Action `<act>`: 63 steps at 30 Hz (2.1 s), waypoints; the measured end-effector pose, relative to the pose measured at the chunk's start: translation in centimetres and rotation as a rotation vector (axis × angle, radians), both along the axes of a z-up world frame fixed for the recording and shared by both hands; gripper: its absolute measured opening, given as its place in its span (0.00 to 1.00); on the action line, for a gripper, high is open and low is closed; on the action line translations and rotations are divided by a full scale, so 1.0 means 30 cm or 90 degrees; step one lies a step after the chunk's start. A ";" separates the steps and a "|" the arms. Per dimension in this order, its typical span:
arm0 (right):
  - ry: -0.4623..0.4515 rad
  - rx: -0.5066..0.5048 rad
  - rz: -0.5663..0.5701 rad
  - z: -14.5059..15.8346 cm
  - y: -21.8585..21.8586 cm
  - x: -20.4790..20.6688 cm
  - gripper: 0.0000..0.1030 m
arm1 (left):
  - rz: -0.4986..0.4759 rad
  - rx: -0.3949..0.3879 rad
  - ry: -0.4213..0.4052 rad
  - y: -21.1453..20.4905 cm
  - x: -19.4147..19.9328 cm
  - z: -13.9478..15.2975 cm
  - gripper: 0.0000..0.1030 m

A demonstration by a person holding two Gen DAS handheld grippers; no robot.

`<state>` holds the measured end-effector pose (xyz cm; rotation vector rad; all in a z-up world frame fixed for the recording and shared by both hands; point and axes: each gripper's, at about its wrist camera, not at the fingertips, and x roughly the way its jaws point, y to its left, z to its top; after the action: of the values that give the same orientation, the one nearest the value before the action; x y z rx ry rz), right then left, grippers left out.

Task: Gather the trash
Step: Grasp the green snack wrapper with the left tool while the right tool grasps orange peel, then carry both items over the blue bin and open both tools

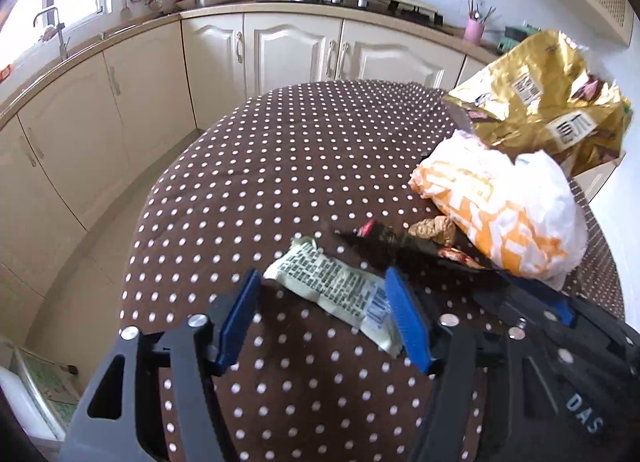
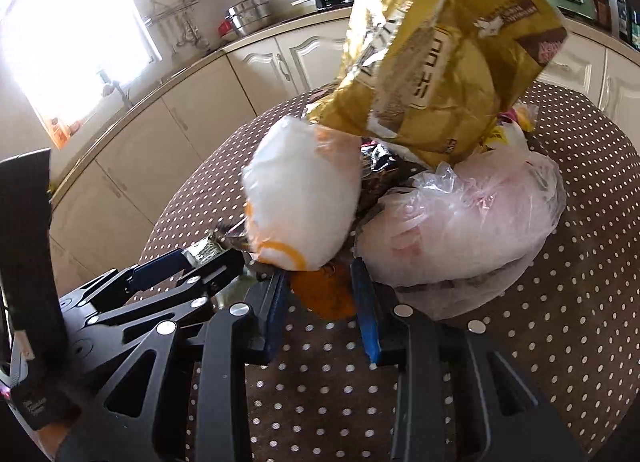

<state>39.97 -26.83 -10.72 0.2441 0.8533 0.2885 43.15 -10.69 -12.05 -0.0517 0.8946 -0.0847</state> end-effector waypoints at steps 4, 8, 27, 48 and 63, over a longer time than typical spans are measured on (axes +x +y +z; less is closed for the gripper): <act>0.004 0.007 0.001 -0.003 -0.008 0.004 0.30 | -0.015 0.039 0.004 -0.030 0.020 -0.003 0.49; 0.002 -0.013 0.003 0.003 0.007 0.001 0.31 | -0.044 0.019 -0.007 -0.021 -0.010 0.003 0.17; 0.018 -0.156 0.023 -0.025 0.112 0.014 0.36 | -0.087 -0.111 -0.040 0.142 -0.240 0.019 0.07; -0.056 -0.083 0.174 0.046 0.450 -0.282 0.35 | -0.022 -0.153 -0.080 0.464 -0.541 0.062 0.07; 0.019 -0.080 0.381 -0.250 1.095 -0.221 0.35 | 0.207 -0.144 0.063 1.086 -0.589 -0.323 0.07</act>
<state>33.33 6.01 -18.22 -0.1323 0.9577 0.7876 25.47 21.88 -21.75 -0.4143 0.9620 0.1213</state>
